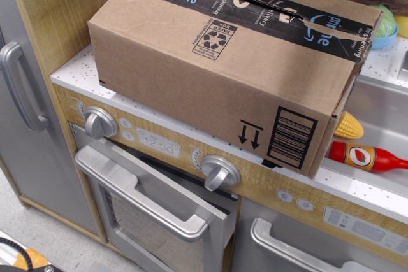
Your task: Open large4fbox flaps
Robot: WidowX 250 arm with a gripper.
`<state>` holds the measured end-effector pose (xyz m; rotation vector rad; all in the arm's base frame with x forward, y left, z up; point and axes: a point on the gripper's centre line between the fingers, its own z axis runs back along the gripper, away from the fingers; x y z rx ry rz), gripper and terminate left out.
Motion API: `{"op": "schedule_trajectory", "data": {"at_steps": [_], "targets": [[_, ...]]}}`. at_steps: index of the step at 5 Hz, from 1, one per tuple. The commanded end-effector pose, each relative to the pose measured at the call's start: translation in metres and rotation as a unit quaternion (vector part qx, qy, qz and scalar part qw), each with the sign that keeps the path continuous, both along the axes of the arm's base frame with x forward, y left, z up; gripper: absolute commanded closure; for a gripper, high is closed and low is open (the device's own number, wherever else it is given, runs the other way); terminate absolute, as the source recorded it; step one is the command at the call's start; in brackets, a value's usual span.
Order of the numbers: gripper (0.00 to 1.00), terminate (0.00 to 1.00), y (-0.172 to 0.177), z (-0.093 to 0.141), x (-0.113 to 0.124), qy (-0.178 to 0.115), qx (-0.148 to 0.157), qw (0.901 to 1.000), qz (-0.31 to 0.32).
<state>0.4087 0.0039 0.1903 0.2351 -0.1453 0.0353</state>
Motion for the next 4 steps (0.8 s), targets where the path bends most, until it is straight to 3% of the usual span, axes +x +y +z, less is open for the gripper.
{"op": "schedule_trajectory", "data": {"at_steps": [1, 4], "targets": [[0.00, 0.00, 0.000, 0.000, 0.000, 0.000, 0.000, 1.0000, 0.000], [0.00, 0.00, -0.002, -0.040, 0.004, -0.001, -0.043, 0.9989, 0.016]]}}
